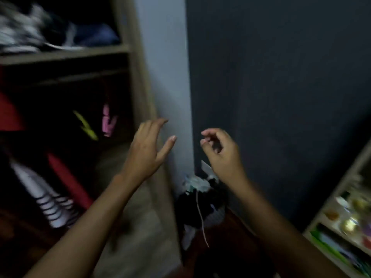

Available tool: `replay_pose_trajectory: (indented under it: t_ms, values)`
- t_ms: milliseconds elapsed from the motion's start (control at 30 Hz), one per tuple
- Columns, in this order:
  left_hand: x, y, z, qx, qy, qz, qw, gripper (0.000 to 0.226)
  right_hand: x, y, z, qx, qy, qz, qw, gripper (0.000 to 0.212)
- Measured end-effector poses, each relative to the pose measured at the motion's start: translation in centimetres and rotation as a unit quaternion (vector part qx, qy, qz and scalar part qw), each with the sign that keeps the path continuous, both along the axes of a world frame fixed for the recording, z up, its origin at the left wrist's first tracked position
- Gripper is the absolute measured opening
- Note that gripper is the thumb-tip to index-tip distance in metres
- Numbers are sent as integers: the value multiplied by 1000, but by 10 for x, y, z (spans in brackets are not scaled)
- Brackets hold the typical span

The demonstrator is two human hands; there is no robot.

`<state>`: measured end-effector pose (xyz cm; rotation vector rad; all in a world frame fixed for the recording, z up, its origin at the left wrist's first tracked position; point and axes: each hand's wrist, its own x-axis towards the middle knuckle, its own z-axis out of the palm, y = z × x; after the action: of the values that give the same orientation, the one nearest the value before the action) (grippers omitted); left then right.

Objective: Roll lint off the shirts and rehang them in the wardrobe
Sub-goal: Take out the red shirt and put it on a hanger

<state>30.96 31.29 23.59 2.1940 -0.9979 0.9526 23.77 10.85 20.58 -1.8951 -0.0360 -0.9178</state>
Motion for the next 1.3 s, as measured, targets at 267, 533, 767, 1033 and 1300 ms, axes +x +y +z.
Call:
replay_pose_trajectory:
  t_ms: [267, 533, 767, 1033, 1300]
  values:
    - [29, 177, 158, 26, -163, 135, 977, 42, 84, 162, 173, -148, -131, 146, 969, 22]
    - [76, 270, 231, 132, -123, 297, 938, 73, 157, 242, 258, -262, -148, 179, 937, 29]
    - [132, 282, 270, 240, 33, 366, 899, 92, 212, 257, 293, -435, -80, 162, 882, 62]
    - [154, 281, 302, 217, 36, 319, 922, 32, 256, 268, 302, -516, -27, 192, 834, 106]
    - [157, 289, 304, 146, 63, 284, 946, 25, 264, 278, 311, -546, -48, 210, 810, 91]
